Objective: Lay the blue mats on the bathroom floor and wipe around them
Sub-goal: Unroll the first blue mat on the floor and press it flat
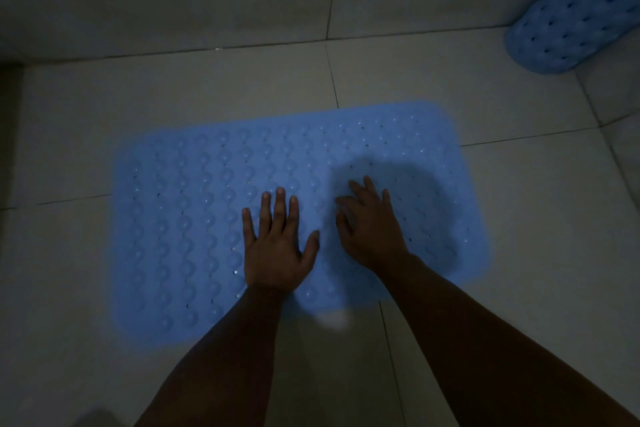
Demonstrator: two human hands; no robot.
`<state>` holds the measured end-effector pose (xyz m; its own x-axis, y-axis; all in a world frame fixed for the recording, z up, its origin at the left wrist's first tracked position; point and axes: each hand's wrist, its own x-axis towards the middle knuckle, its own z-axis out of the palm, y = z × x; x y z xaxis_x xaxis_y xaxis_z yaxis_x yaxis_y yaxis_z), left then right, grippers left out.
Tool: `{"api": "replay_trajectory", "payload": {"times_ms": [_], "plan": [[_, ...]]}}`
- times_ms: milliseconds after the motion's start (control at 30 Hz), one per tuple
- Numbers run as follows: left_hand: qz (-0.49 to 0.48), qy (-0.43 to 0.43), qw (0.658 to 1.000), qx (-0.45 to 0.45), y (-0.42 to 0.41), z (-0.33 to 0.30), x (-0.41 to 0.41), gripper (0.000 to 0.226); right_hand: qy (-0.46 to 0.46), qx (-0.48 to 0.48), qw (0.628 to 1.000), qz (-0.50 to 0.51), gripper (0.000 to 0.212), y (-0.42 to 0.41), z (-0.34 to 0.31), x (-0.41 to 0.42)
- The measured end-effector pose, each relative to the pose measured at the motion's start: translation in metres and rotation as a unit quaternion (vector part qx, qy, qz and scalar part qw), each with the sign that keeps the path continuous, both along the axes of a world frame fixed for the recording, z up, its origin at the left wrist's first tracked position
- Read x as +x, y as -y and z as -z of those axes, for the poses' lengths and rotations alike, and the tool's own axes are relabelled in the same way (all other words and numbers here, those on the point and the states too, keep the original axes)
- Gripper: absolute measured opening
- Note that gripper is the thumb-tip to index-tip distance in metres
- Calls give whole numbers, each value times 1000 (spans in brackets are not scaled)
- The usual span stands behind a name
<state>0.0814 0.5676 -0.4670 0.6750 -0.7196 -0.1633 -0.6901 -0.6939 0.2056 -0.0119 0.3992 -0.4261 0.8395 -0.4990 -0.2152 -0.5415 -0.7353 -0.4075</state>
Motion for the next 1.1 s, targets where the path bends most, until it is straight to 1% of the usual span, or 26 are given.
{"api": "replay_trajectory", "payload": {"times_ms": [100,133,200,233,267,333,400,500,600,767,967,1100], "plan": [[-18,-74,996,49,19,-31,10,74,-84,29,996,-6,44,4,-19,5],[-16,-81,994,64,28,-45,17,71,-95,27,995,-16,45,4,-20,6],[-19,-45,997,56,38,-69,31,57,-81,10,996,-34,48,-2,-19,8],[-21,-25,999,41,37,-74,37,52,-69,-3,997,-41,54,-8,-18,8],[-22,-22,999,36,34,-76,41,52,-64,-12,997,-50,60,-13,-14,8],[-14,-16,999,48,20,-70,40,55,-71,-34,994,-71,67,-25,-4,7],[0,8,999,50,6,-58,35,58,-72,-54,993,-74,67,-33,7,7],[6,33,999,10,-4,-44,28,63,-66,-79,992,-79,70,-39,25,5],[12,44,999,-13,-6,-31,22,62,-39,-100,992,-71,75,-42,35,0],[13,52,998,-41,1,-26,24,59,20,-114,991,-64,76,-42,43,-3],[3,47,998,-44,1,-27,28,58,35,-110,991,-66,74,-42,45,-4],[1,43,998,-45,2,-24,31,59,38,-110,991,-64,76,-41,47,-4]]}}
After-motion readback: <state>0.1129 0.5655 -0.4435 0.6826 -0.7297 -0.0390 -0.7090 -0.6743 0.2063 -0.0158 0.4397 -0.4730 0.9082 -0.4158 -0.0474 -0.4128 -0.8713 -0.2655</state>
